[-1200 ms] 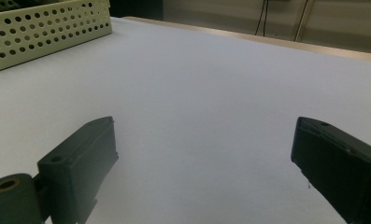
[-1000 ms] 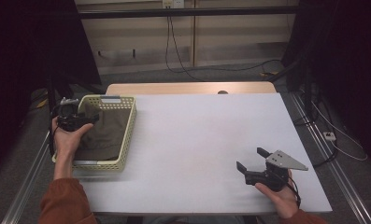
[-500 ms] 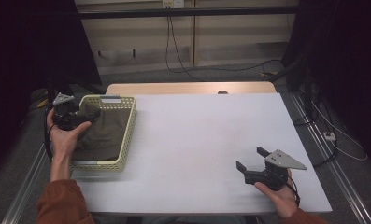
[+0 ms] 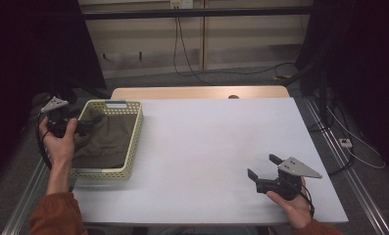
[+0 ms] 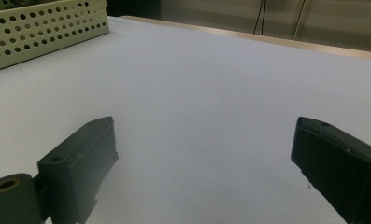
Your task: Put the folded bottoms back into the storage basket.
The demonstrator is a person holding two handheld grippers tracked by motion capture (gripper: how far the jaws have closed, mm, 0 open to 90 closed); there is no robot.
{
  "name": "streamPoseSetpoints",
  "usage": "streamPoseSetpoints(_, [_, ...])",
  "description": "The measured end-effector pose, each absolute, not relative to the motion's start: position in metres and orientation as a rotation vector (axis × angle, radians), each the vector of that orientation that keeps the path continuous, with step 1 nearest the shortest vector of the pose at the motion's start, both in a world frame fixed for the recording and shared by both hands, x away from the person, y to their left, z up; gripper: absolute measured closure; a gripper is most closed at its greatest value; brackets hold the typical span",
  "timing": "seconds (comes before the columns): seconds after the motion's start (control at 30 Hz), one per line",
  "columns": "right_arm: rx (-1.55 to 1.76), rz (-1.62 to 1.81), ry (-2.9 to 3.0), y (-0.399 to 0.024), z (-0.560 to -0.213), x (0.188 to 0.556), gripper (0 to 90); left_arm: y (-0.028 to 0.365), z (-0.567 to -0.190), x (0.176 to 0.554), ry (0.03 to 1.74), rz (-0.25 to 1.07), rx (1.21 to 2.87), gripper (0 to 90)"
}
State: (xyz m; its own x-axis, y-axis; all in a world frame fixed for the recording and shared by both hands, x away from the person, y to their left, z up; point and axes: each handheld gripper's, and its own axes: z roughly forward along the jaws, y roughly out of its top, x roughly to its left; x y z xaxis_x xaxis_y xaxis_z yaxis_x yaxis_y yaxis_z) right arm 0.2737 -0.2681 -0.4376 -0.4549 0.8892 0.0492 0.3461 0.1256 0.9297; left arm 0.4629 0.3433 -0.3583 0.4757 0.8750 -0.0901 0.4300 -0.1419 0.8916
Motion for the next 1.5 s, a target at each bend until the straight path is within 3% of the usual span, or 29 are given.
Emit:
streamPoseSetpoints(0.47, [1.185, 1.316, 1.876, -0.268, -0.438, 0.274, 7.0, 0.347, -0.341, 0.427, 1.079, 0.672, 1.809, 6.9])
streamPoseSetpoints(0.73, [1.180, 1.314, 1.873, -0.268, -0.437, 0.274, 7.0, 0.345, -0.334, 0.409, 1.039, 0.669, 1.822, 6.8])
streamPoseSetpoints(1.1, [1.184, 1.315, 1.873, -0.267, -0.438, 0.275, 6.8, 0.348, -0.347, 0.396, 1.106, 0.626, 1.787, 6.4])
streamPoseSetpoints(1.43, [1.185, 1.316, 1.873, -0.267, -0.438, 0.275, 6.8, 0.342, -0.345, 0.379, 1.101, 0.697, 1.829, 6.4])
streamPoseSetpoints(1.5, [1.184, 1.315, 1.872, -0.267, -0.438, 0.275, 6.8, 0.342, -0.344, 0.375, 1.082, 0.648, 1.817, 6.3])
